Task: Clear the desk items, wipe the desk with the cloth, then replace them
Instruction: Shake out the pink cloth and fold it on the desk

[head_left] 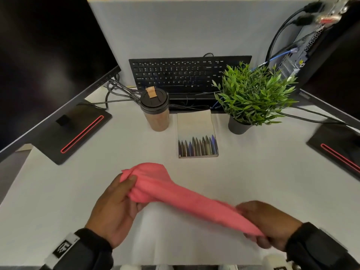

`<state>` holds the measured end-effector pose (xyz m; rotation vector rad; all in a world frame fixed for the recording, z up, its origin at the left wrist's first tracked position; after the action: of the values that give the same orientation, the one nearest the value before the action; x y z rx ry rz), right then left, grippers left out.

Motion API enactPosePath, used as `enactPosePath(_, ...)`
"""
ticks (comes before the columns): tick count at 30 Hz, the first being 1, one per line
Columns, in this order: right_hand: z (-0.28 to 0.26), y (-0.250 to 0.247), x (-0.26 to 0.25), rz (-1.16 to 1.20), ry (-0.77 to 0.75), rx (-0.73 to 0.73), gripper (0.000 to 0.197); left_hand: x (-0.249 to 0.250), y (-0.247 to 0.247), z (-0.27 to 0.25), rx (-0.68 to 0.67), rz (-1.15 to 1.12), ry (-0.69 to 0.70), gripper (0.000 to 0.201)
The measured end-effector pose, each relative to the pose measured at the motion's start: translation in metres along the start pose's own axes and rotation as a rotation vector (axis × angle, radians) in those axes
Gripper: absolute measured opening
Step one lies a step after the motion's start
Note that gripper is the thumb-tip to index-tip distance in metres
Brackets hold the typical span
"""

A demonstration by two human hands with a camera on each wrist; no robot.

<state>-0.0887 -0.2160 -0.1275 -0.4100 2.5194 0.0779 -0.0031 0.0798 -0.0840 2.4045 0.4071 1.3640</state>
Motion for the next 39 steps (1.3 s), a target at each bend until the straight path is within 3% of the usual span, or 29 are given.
enactPosePath(2,-0.004,-0.004,-0.011,-0.583,-0.035,0.121,0.034,-0.002,0.0,0.002,0.031,-0.005,-0.004,0.03)
enactPosePath(3,-0.008,-0.006,-0.028,-0.767,-0.113,0.239,0.043,-0.006,0.001,0.005,0.047,0.017,-0.023,0.029)
enactPosePath(4,-0.009,-0.004,-0.048,-0.802,-0.201,0.336,0.051,-0.011,0.006,0.008,0.04,0.052,-0.047,0.028)
enactPosePath(5,-0.007,0.003,-0.061,-0.723,-0.282,0.354,0.058,-0.015,0.016,0.01,0.011,0.085,-0.074,0.026)
enactPosePath(6,0.001,0.015,-0.065,-0.554,-0.319,0.281,0.062,-0.02,0.027,0.013,-0.027,0.107,-0.11,0.026)
enactPosePath(8,0.021,0.054,-0.063,-0.169,-0.297,-0.015,0.07,-0.029,0.047,0.016,-0.116,0.097,-0.185,0.027)
enactPosePath(10,0.031,0.094,-0.064,0.141,-0.316,-0.313,0.064,-0.03,0.061,0.022,-0.176,0.023,-0.235,0.031)
enactPosePath(11,0.031,0.104,-0.067,0.266,-0.329,-0.392,0.058,-0.03,0.062,0.026,-0.18,-0.013,-0.251,0.036)
enactPosePath(13,0.032,0.106,-0.07,0.504,-0.299,-0.417,0.049,-0.034,0.065,0.03,-0.208,-0.089,-0.296,0.043)
enactPosePath(15,0.036,0.096,-0.071,0.721,-0.304,-0.392,0.052,-0.048,0.067,0.024,-0.273,-0.089,-0.386,0.049)
enactPosePath(17,0.038,0.08,-0.075,0.821,-0.316,-0.352,0.056,-0.063,0.069,0.014,-0.382,0.078,-0.427,0.046)
enactPosePath(19,0.038,0.055,-0.079,0.83,-0.314,-0.264,0.057,-0.069,0.069,0.009,-0.474,0.223,-0.416,0.056)
enactPosePath(22,0.032,0.021,-0.079,0.691,-0.279,-0.097,0.061,-0.049,0.062,0.017,-0.368,0.248,-0.308,0.069)
enactPosePath(25,0.015,-0.003,-0.086,0.453,-0.342,0.075,0.053,-0.02,0.04,0.024,-0.082,0.191,-0.177,0.089)
enactPosePath(26,0.008,-0.007,-0.092,0.459,-0.39,0.098,0.046,-0.011,0.041,0.023,-0.051,0.194,-0.131,0.089)
enactPosePath(28,-0.004,-0.013,-0.101,0.441,-0.464,0.166,0.027,0.003,0.057,0.014,-0.113,0.286,-0.06,0.087)
enactPosePath(31,-0.022,-0.019,-0.112,0.346,-0.55,0.244,0.02,0.018,0.076,0.004,-0.215,0.545,0.038,0.072)
enactPosePath(34,-0.041,-0.017,-0.134,0.119,-0.689,0.245,0.047,0.045,0.078,0.002,-0.156,0.906,0.252,0.05)
enactPosePath(36,-0.054,-0.015,-0.147,-0.304,-0.749,0.416,0.06,0.065,0.085,-0.005,-0.077,1.079,0.42,0.044)
enactPosePath(39,-0.085,0.001,-0.162,-0.667,-0.952,0.678,0.042,0.084,0.098,-0.027,-0.022,1.205,0.709,0.028)
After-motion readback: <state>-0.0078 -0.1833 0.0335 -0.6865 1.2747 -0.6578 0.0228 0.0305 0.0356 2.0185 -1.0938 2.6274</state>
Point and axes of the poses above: each hand's wrist, its own z-axis towards the middle knuckle, its own y-axis out of the palm, x = y × z, the point moved 10 cm from there along z, towards the middle knuckle, and after that the axes turned 3 degrees about -x, right-handed, at the moved point
